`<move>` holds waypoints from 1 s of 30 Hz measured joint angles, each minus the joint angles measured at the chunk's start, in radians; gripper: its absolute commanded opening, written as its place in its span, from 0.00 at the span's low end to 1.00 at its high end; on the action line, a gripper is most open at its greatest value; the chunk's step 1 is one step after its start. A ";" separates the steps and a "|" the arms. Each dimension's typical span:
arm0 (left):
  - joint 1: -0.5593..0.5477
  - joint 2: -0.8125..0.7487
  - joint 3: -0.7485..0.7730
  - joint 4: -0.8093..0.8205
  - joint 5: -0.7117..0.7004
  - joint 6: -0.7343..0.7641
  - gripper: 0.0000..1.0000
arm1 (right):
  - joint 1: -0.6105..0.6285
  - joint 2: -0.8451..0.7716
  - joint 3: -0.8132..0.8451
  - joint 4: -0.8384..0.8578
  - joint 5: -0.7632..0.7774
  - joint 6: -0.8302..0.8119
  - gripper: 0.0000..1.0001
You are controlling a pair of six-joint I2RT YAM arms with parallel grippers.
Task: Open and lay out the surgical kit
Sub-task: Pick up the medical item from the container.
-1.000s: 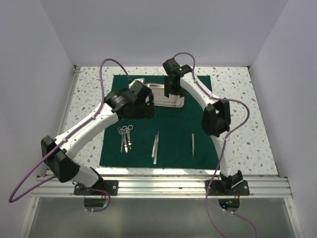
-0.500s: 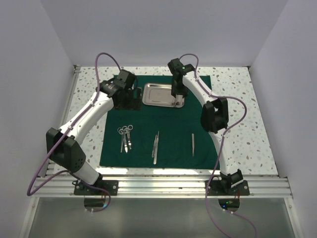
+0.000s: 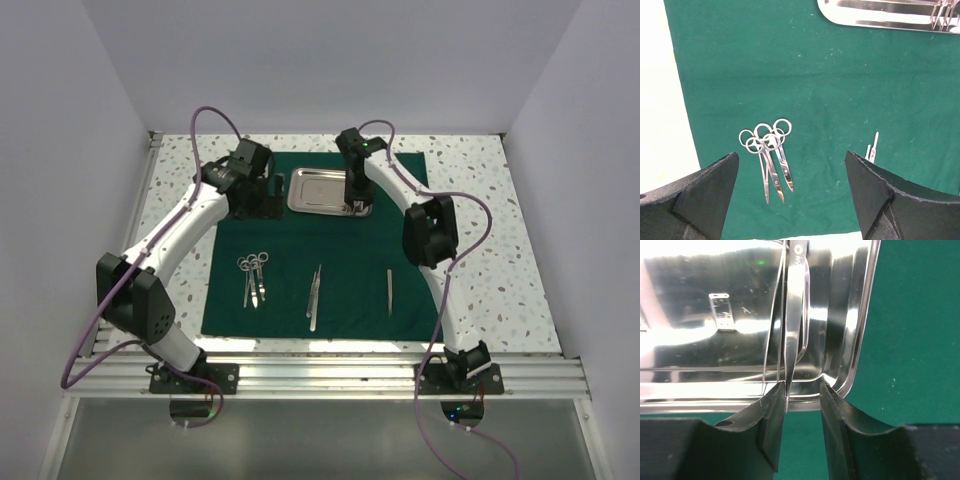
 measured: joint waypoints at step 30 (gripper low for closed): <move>0.006 0.092 -0.010 0.099 0.053 0.016 0.89 | 0.000 -0.295 -0.253 0.024 0.031 -0.028 0.00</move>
